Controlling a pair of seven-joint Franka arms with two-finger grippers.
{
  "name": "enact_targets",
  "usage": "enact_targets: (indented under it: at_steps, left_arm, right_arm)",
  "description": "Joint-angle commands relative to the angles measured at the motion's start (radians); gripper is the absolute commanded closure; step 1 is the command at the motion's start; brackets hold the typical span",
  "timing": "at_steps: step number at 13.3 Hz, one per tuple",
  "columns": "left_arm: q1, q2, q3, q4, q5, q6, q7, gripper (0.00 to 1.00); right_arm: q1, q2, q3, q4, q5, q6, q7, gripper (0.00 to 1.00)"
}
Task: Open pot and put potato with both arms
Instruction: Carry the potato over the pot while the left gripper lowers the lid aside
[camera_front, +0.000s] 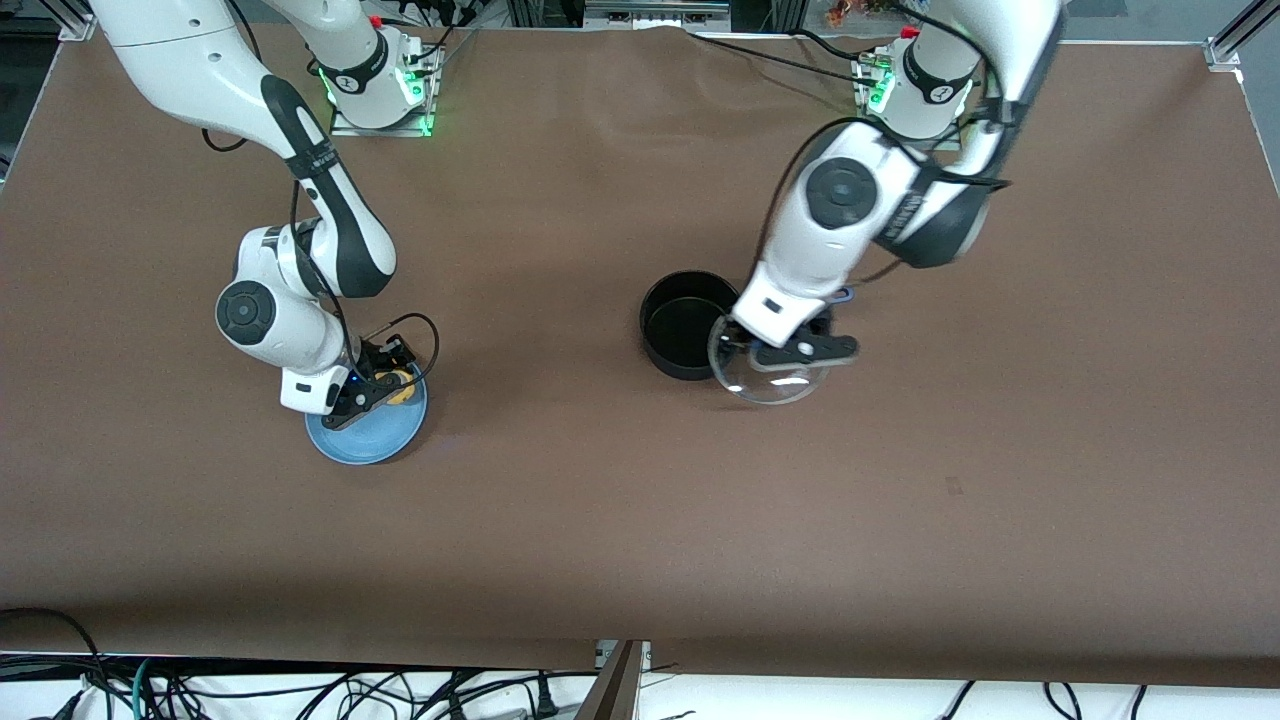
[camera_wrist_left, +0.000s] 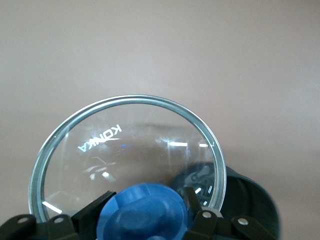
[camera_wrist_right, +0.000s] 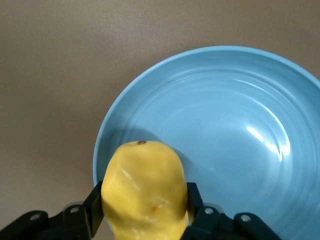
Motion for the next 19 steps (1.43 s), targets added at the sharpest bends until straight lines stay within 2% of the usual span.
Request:
enact_targets:
  at_steps: [1, 3, 5, 8, 10, 11, 14, 16, 19]
  left_arm:
    - [0.163, -0.077, -0.011, -0.061, -0.079, -0.014, 0.295, 0.41]
    - [0.288, -0.088, -0.005, -0.079, -0.102, -0.017, 0.537, 0.4]
    - [0.381, -0.084, 0.003, -0.101, -0.102, -0.017, 0.708, 0.4]
    - [0.484, -0.055, 0.036, -0.122, -0.102, -0.007, 0.938, 0.4]
    - [0.493, -0.036, 0.073, -0.145, -0.101, 0.004, 0.982, 0.39]
    - [0.498, -0.023, 0.09, -0.168, -0.101, 0.025, 0.985, 0.39]
    - [0.536, -0.003, 0.101, -0.266, -0.104, 0.162, 1.019, 0.38]
    - [0.544, 0.04, 0.107, -0.274, -0.177, 0.167, 1.019, 0.38]
    - [0.544, 0.086, 0.124, -0.276, -0.225, 0.167, 1.022, 0.38]
  right_arm:
    - [-0.002, -0.018, 0.001, 0.026, 0.021, -0.069, 0.011, 0.6]
    - [0.001, -0.038, 0.007, 0.048, 0.025, -0.127, 0.057, 0.6]
    - [0.001, -0.049, 0.047, 0.085, 0.029, -0.198, 0.15, 0.6]
    - [0.001, -0.052, 0.166, 0.163, 0.029, -0.279, 0.41, 0.6]
    - [0.021, -0.046, 0.262, 0.224, 0.028, -0.307, 0.642, 0.6]
    - [0.063, -0.032, 0.28, 0.258, 0.025, -0.311, 0.759, 0.6]
    - [0.275, 0.053, 0.282, 0.371, 0.015, -0.302, 1.137, 0.6]
    - [0.387, 0.121, 0.279, 0.453, 0.009, -0.276, 1.336, 0.59]
    - [0.446, 0.156, 0.279, 0.478, 0.011, -0.21, 1.444, 0.56]
